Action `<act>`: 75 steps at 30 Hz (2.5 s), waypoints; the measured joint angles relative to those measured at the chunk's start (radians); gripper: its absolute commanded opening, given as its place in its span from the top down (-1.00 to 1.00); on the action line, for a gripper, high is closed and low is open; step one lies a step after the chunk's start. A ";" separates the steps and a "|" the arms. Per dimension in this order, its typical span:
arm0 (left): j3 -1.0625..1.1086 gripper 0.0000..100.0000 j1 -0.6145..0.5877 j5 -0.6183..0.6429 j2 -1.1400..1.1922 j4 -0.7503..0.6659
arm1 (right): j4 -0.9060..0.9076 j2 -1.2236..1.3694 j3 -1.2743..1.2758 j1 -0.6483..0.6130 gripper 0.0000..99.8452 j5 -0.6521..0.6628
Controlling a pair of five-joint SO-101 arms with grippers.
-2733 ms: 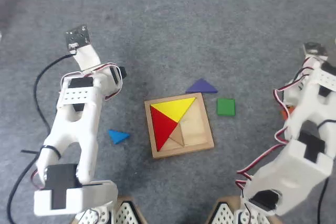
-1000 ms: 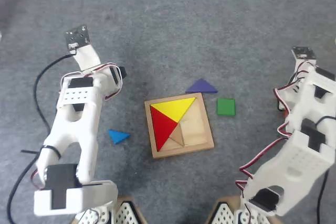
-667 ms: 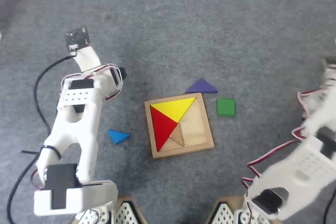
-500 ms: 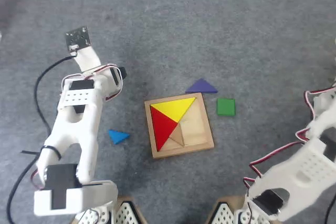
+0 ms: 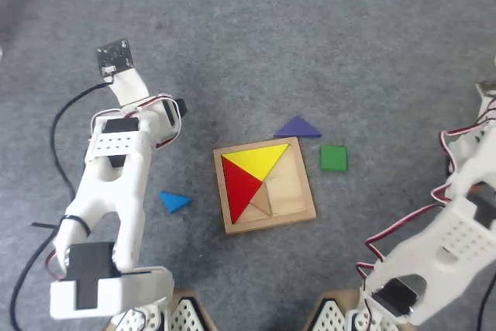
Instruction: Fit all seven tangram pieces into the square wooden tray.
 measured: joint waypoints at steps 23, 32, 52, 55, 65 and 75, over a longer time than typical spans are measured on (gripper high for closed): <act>0.000 0.53 0.000 -0.037 0.000 0.000 | 0.041 0.014 -0.034 0.049 0.60 -0.049; 0.000 0.53 0.000 -0.037 0.000 0.000 | 0.038 -0.005 -0.034 0.061 0.60 -0.055; 0.000 0.53 0.000 -0.037 0.000 0.000 | -0.041 0.091 -0.046 0.066 0.98 -0.058; 0.000 0.53 0.000 -0.037 0.000 0.000 | -0.014 0.086 -0.044 0.046 0.98 -0.058; 0.000 0.53 0.000 -0.037 0.000 -0.003 | 0.204 -0.183 -0.032 -0.322 0.98 -0.058; 0.000 0.53 0.003 -0.037 0.000 -0.003 | 0.302 -0.319 0.034 -0.873 0.98 -0.144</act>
